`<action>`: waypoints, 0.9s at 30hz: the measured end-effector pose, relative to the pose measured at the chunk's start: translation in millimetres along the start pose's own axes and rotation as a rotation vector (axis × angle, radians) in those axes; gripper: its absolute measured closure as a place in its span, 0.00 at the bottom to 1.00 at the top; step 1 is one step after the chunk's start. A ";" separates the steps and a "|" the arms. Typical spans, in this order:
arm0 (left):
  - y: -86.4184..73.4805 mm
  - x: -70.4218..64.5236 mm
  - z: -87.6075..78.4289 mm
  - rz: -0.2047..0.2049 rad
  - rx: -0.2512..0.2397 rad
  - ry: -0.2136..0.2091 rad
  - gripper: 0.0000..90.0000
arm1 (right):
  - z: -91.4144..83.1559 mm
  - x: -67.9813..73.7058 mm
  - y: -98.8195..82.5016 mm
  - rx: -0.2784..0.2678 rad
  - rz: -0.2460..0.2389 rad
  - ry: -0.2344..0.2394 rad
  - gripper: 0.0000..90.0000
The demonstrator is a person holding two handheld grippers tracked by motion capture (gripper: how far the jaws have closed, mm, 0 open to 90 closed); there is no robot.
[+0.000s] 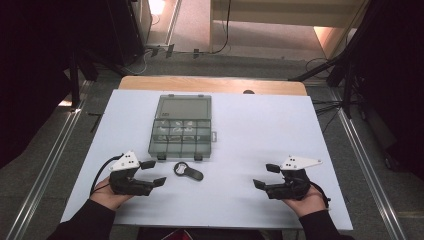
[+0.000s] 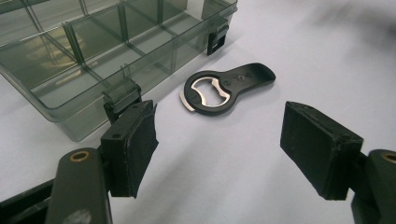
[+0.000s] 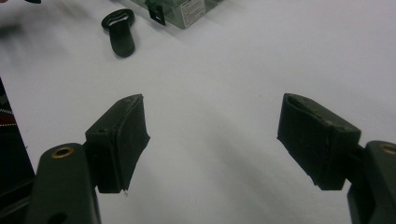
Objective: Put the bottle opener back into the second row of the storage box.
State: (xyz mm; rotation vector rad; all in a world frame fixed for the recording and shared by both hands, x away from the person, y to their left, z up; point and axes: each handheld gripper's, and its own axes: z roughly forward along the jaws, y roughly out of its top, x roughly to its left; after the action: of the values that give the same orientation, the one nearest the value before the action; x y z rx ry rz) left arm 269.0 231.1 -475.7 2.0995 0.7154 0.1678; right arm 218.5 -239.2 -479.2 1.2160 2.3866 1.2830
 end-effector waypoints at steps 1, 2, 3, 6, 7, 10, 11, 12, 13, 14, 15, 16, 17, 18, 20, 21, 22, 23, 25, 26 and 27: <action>0.1 -0.1 0.1 -0.001 -0.001 -0.001 0.30 | 0.0 -0.3 -0.1 -0.002 0.003 0.004 0.28; 0.1 -0.1 0.1 -0.001 -0.001 -0.001 0.30 | 0.0 -0.3 -0.1 -0.002 0.003 0.004 0.28; 0.0 0.0 0.4 -0.001 0.000 -0.001 0.30 | -0.1 -0.6 0.1 0.002 0.013 0.012 0.29; 0.0 0.0 0.5 -0.001 0.002 -0.001 0.30 | 0.2 -0.7 -0.4 0.008 0.019 0.019 0.29; 0.0 0.0 0.5 -0.001 0.002 -0.001 0.30 | 0.6 -0.6 -0.9 0.012 0.020 0.022 0.29; -0.1 -0.1 0.6 -0.001 0.003 -0.001 0.30 | 1.0 -0.5 -1.6 0.019 0.025 0.026 0.30; -0.1 -0.1 0.6 -0.001 0.003 -0.001 0.30 | 1.1 -0.7 -1.7 0.019 0.027 0.027 0.30; -0.1 0.0 0.6 0.000 0.003 0.000 0.30 | 0.9 -0.3 -2.3 0.019 0.035 0.028 0.30; -0.1 0.2 0.7 -0.001 0.003 0.000 0.30 | 1.4 -0.4 -2.8 0.013 0.034 0.026 0.30; -0.1 0.2 0.7 -0.001 0.003 0.000 0.30 | 1.5 -0.5 -3.3 0.015 0.034 0.026 0.30; -0.1 0.1 0.5 0.000 0.004 -0.002 0.30 | 1.9 -0.6 -3.7 0.018 0.037 0.030 0.30; -0.1 -0.1 0.6 0.000 0.004 -0.002 0.30 | 2.1 -0.6 -4.1 0.018 0.039 0.030 0.30; -0.1 -0.1 0.6 0.000 0.005 -0.003 0.30 | 2.1 -0.6 -4.1 0.018 0.039 0.030 0.30; -0.1 -0.1 0.6 0.001 0.005 -0.003 0.30 | 2.3 -0.9 -4.2 0.012 0.041 0.029 0.30; -0.1 -0.1 0.6 0.001 0.004 -0.004 0.30 | 2.2 -0.9 -4.2 0.006 0.039 0.025 0.30; -0.1 0.0 0.5 0.002 0.005 -0.003 0.30 | 1.8 -0.9 -4.0 0.005 0.045 0.028 0.30; -0.1 0.0 0.5 0.001 0.005 -0.004 0.30 | 1.6 -0.9 -3.9 0.013 0.050 0.027 0.30; -0.2 0.0 0.5 0.001 0.006 -0.003 0.30 | 1.6 -1.1 -4.0 0.016 0.048 0.026 0.30; -0.2 -0.1 0.5 0.002 0.006 -0.004 0.30 | 1.8 -1.2 -4.1 0.020 0.041 0.021 0.30; -0.2 -0.2 0.5 0.002 0.006 -0.004 0.30 | 2.0 -1.2 -4.1 0.021 0.041 0.022 0.30; -0.2 -0.1 0.5 0.001 0.007 -0.005 0.30 | 2.0 -1.2 -4.1 0.021 0.041 0.022 0.30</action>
State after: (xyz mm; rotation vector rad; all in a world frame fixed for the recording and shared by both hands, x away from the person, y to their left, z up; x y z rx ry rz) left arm 269.0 230.7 -476.1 2.1064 0.7129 0.1614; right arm 217.9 -240.1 -483.7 1.2691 2.4091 1.2925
